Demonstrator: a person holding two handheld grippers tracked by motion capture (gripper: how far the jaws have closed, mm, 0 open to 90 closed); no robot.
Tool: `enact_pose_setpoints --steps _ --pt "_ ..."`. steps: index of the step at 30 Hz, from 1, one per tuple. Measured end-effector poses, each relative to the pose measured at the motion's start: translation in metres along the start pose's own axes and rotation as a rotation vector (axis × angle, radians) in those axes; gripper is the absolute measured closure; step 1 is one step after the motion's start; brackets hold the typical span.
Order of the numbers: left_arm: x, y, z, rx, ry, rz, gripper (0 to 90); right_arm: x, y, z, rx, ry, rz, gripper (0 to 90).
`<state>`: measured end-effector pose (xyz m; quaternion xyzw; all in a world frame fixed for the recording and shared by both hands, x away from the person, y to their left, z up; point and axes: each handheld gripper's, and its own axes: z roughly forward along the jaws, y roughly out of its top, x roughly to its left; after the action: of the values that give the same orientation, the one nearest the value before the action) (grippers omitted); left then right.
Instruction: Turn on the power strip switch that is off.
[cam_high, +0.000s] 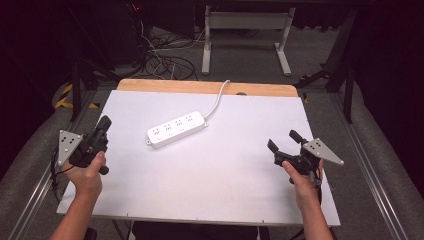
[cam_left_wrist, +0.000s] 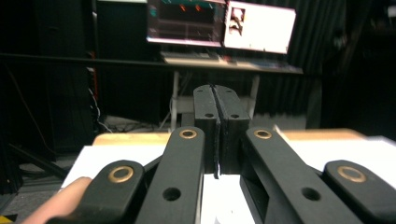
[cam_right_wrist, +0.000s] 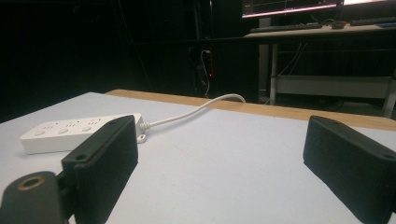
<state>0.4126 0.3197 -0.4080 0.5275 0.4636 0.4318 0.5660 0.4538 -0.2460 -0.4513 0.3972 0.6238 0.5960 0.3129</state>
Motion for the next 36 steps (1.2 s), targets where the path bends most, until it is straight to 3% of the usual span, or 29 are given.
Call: enact_pose_setpoints --steps 2,5,8,13,22,25,26,27,30,31,33,36 --pt "0.009 -0.004 0.003 0.030 0.057 0.016 87.7 0.000 0.000 0.001 0.003 0.001 -0.002 10.9" --pt "0.030 -0.011 0.006 0.043 0.140 -0.039 87.8 0.000 -0.001 0.001 0.004 0.002 -0.002 10.9" --pt "0.034 -0.011 0.004 0.038 0.179 0.006 88.1 0.000 -0.001 0.001 0.006 0.006 -0.006 10.8" --pt "0.017 -0.012 0.006 0.035 0.131 0.072 87.7 0.001 0.000 -0.001 0.007 -0.001 -0.005 10.6" --pt "0.014 -0.015 0.006 0.046 0.089 0.069 85.9 0.000 0.000 -0.001 0.005 -0.004 -0.005 10.6" --pt "0.012 -0.016 0.007 0.045 0.060 0.087 82.1 0.000 0.000 -0.002 0.003 -0.006 -0.006 10.7" --pt "0.011 -0.016 0.008 0.045 0.044 0.089 75.1 0.000 0.000 -0.002 0.003 -0.005 -0.005 10.7" --pt "0.011 -0.017 0.009 0.044 0.041 0.100 75.1 0.000 0.000 -0.002 0.003 -0.005 -0.005 10.7" --pt "0.010 -0.019 0.014 0.058 -0.012 0.091 38.9 0.000 0.000 -0.002 0.002 -0.006 -0.003 10.6" --pt "0.009 -0.021 0.014 0.053 -0.013 0.113 38.9 0.000 0.000 -0.002 0.002 -0.006 -0.003 10.6" --pt "0.006 -0.023 0.017 0.061 -0.024 0.139 12.8 0.000 0.000 -0.002 0.001 -0.007 -0.004 10.7" --pt "0.005 -0.024 0.019 0.062 -0.018 0.135 10.7 0.000 0.000 -0.002 0.001 -0.007 -0.005 10.6"
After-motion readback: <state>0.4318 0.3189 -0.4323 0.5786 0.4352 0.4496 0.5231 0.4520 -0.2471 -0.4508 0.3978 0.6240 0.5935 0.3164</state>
